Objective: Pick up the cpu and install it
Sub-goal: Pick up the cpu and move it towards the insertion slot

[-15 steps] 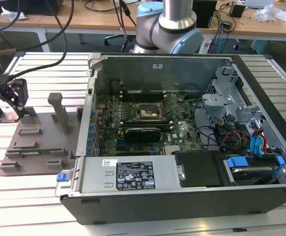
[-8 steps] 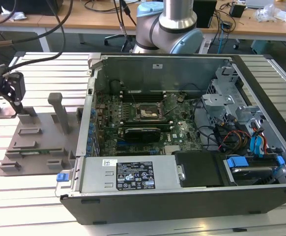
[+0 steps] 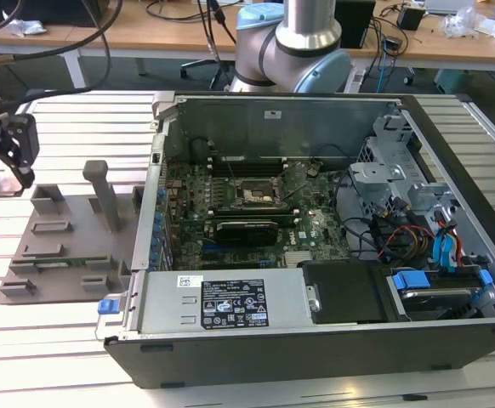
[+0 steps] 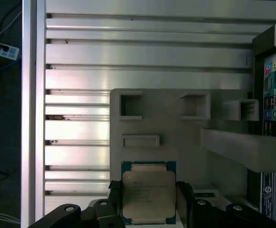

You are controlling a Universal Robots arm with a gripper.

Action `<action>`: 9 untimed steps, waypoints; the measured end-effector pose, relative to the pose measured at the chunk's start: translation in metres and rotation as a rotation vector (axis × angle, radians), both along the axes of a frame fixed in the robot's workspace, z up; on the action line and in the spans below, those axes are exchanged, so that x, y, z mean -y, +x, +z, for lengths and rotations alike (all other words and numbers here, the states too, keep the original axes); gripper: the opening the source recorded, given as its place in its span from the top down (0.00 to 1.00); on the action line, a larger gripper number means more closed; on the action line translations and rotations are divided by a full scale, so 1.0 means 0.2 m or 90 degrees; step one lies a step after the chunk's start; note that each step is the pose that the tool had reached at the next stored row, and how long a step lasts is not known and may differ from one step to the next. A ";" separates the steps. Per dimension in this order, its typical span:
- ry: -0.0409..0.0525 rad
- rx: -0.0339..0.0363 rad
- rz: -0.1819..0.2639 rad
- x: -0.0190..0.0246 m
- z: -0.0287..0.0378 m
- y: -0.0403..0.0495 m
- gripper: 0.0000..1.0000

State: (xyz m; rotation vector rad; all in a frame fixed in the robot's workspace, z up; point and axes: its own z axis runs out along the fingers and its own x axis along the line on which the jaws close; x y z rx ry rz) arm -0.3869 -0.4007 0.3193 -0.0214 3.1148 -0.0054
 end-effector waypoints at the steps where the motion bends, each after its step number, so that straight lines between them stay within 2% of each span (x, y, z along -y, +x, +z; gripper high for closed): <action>1: 0.0000 0.0000 0.000 0.000 0.012 0.000 0.45; 5: 0.0000 0.0000 0.000 0.000 0.066 0.000 0.45; 9: 0.0000 -0.0001 0.000 0.000 0.141 0.000 0.45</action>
